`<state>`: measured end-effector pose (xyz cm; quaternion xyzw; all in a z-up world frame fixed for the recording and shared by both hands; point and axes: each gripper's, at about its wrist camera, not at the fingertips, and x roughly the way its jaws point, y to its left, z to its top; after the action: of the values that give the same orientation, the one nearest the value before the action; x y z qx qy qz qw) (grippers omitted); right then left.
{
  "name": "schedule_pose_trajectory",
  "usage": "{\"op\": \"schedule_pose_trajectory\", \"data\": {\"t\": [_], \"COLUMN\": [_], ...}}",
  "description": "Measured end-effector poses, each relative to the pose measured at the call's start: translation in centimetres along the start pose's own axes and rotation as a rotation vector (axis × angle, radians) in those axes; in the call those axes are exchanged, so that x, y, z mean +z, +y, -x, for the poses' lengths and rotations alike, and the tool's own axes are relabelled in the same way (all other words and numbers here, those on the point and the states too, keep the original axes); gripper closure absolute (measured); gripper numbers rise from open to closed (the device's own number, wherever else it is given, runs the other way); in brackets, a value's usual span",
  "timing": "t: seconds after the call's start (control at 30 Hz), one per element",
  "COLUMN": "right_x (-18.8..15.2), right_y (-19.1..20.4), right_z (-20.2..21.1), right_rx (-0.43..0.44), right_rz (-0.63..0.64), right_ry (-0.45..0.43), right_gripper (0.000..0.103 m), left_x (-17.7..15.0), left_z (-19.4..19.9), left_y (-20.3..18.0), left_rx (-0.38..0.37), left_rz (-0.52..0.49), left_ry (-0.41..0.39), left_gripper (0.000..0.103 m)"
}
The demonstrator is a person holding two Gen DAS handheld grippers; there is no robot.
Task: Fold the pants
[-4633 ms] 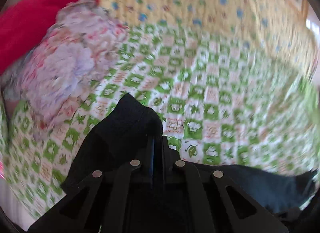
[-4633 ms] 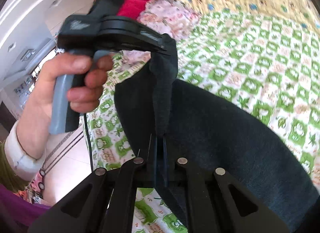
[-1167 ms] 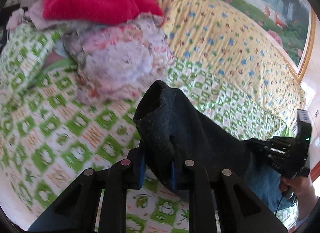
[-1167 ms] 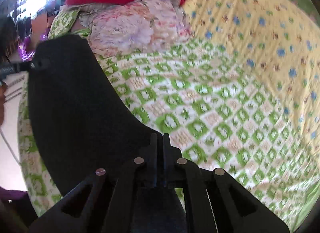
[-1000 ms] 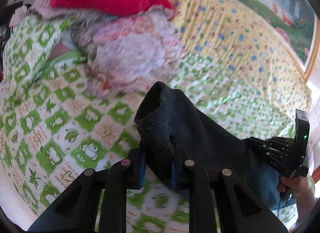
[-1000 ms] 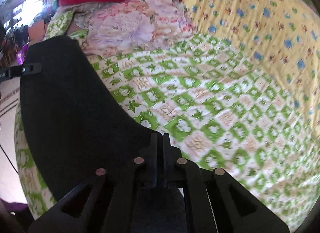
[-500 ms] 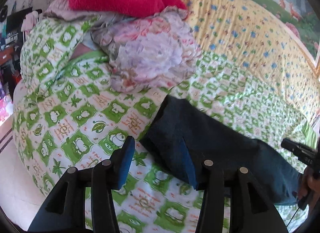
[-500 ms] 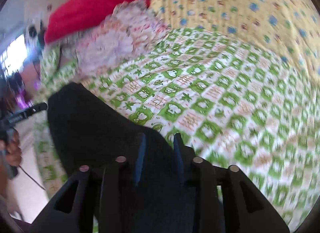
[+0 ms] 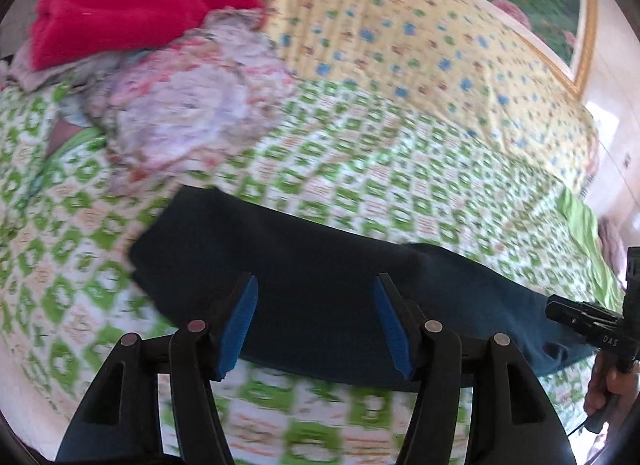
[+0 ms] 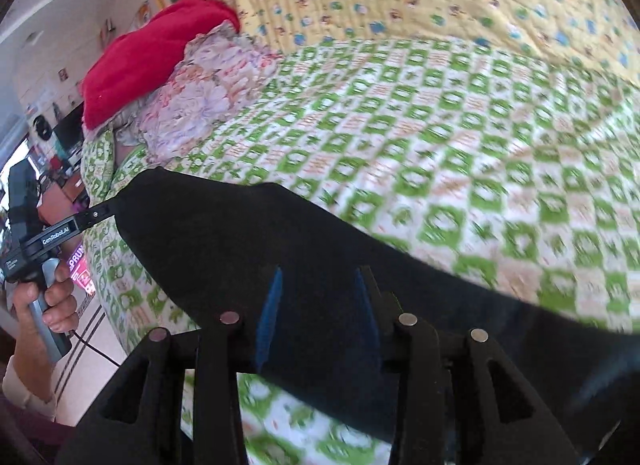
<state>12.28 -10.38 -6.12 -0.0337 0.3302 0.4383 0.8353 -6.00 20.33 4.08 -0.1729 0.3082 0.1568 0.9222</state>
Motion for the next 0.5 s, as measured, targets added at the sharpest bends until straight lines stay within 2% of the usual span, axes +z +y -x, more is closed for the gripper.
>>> {"op": "schedule_pose_trajectory", "data": {"t": [0.23, 0.5], "right_x": [-2.7, -6.2], "right_y": [-2.8, -5.2], "right_z": [3.0, 6.1], "right_rx": [-0.047, -0.094], "right_rz": [-0.086, -0.202], "right_ry": [-0.019, -0.048], "right_gripper": [0.058, 0.058], "left_x": [-0.8, -1.5], "left_z": [-1.8, -3.1], "left_y": [-5.1, -10.6], "left_rx": [-0.075, -0.162], "left_rz": [-0.097, -0.205], "left_ry": [0.051, 0.091], "left_gripper": [0.039, 0.038]}}
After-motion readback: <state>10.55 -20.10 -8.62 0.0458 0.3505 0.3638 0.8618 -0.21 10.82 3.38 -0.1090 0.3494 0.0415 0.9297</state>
